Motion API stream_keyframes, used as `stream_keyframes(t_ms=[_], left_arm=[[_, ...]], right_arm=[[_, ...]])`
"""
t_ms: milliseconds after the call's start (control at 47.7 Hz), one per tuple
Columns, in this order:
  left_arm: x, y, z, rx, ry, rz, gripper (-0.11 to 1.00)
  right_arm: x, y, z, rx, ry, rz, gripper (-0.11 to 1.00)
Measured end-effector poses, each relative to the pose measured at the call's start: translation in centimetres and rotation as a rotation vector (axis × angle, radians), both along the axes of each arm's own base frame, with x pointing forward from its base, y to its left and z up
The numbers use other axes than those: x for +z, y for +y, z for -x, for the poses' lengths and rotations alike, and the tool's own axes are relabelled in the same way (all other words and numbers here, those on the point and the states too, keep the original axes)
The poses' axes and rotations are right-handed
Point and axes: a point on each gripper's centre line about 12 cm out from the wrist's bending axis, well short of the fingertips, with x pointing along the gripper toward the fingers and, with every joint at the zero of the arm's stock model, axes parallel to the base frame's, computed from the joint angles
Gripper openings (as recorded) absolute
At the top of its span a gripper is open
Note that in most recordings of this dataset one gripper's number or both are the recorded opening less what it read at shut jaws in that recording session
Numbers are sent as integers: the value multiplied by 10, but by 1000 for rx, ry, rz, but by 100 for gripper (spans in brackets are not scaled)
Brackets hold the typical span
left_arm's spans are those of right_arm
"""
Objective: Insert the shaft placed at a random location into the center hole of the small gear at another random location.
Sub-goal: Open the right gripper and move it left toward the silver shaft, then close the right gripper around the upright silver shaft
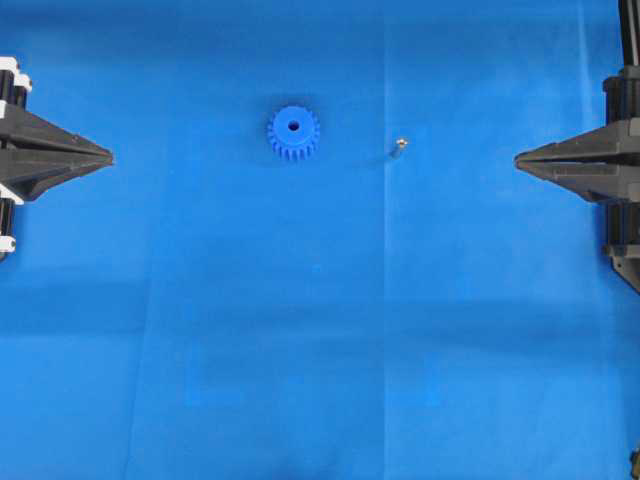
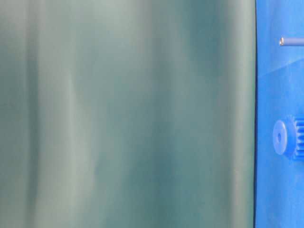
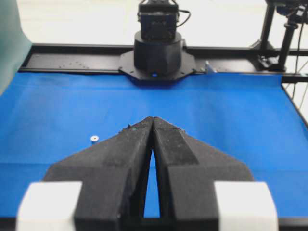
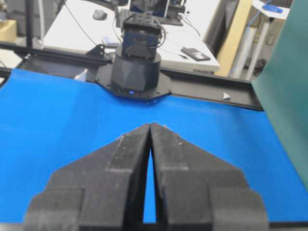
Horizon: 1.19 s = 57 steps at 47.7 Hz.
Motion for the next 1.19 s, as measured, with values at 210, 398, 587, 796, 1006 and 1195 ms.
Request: stream_keyframes(t_ms=[210,398,587,796,1006,1195], left_arm=[[-3,-3,0,-15,26,24,0],[-3,-3,0,-15,28,24,0],[-3,-3,0,-15,28,24,0],[-4,-3,0,-15,29,23,0],[-6,-2,0,-14,34,21,0],[-7,-2,1,-14,35,24,0]], right_arm=[[0,-1,-6,-3,26,-9,-6],[-23,-23,-22,-104,120,-29,-3],[-57,-43,-45,-184,211,-68,29],[-99,-53,-66,-224,294,-107,81],[-137,-60,-79,-266,350,-135,73],[-166,-65,-84,-305,407,-159,73]])
